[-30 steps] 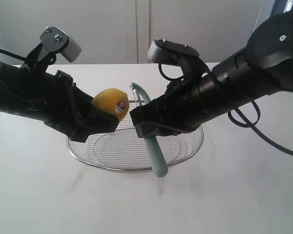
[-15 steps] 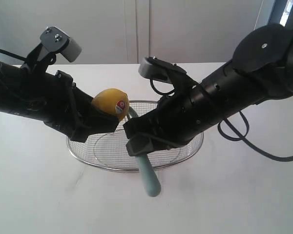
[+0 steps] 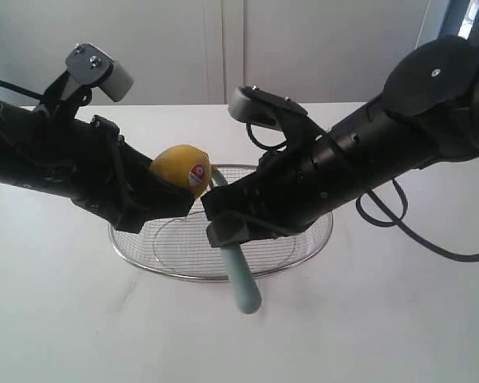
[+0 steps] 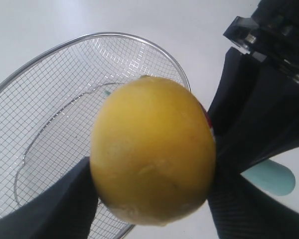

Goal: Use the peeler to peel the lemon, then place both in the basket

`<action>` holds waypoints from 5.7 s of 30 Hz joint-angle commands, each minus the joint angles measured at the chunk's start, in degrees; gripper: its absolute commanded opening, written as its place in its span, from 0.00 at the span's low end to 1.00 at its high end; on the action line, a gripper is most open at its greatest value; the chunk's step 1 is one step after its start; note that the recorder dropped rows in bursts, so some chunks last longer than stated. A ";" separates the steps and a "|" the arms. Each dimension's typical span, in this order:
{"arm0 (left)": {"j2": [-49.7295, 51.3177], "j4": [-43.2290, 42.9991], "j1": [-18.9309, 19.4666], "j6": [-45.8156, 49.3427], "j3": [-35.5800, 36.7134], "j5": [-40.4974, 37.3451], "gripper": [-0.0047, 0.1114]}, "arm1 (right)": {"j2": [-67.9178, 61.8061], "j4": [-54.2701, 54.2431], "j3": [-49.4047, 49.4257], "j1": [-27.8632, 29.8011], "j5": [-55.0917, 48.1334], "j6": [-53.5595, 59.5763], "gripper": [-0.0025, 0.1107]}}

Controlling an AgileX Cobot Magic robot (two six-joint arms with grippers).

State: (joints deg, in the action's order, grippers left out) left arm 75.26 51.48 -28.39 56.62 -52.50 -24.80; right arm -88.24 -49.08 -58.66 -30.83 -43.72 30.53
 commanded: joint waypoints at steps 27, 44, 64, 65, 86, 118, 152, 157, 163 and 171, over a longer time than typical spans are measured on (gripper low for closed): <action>-0.92 2.09 -0.36 0.31 -0.30 -0.76 0.04 | 5.40 5.20 -0.08 -0.01 5.71 -3.83 0.02; -0.92 2.09 -0.36 0.31 -0.30 -0.87 0.04 | 1.36 4.45 -0.08 -0.01 0.99 -3.33 0.02; -0.92 2.09 -0.36 0.31 -0.30 -0.87 0.04 | 1.36 2.36 -0.08 -0.01 4.11 -2.41 0.02; -0.92 2.09 -0.36 0.31 -0.30 -0.87 0.04 | 1.36 2.36 -0.08 -0.01 4.39 -2.52 0.02; -0.92 2.09 -0.36 0.31 -0.30 -0.75 0.04 | 6.84 4.09 -0.08 -0.01 7.20 -3.24 0.02; -0.92 2.09 -0.36 0.31 -0.30 -0.75 0.04 | -0.02 0.75 0.07 -0.12 -0.01 0.34 0.02; -0.92 2.09 -0.36 0.31 -0.30 -0.64 0.04 | 6.35 0.75 -0.04 -0.02 6.31 -0.94 0.02; -0.92 2.09 -0.36 0.31 -0.30 -0.28 0.04 | 6.35 1.14 -0.04 -0.02 6.31 -0.81 0.02; -0.92 2.21 -0.36 0.31 -0.30 0.99 0.04 | 6.35 1.12 -0.04 -0.02 6.89 -0.81 0.02; -0.92 2.49 -0.36 0.19 -0.30 0.85 0.04 | 6.35 1.12 -0.04 -0.02 7.42 -0.81 0.02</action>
State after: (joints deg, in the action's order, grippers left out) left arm 75.26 52.18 -28.49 56.62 -52.50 -23.69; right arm -82.49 -47.93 -58.66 -30.91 -37.07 29.65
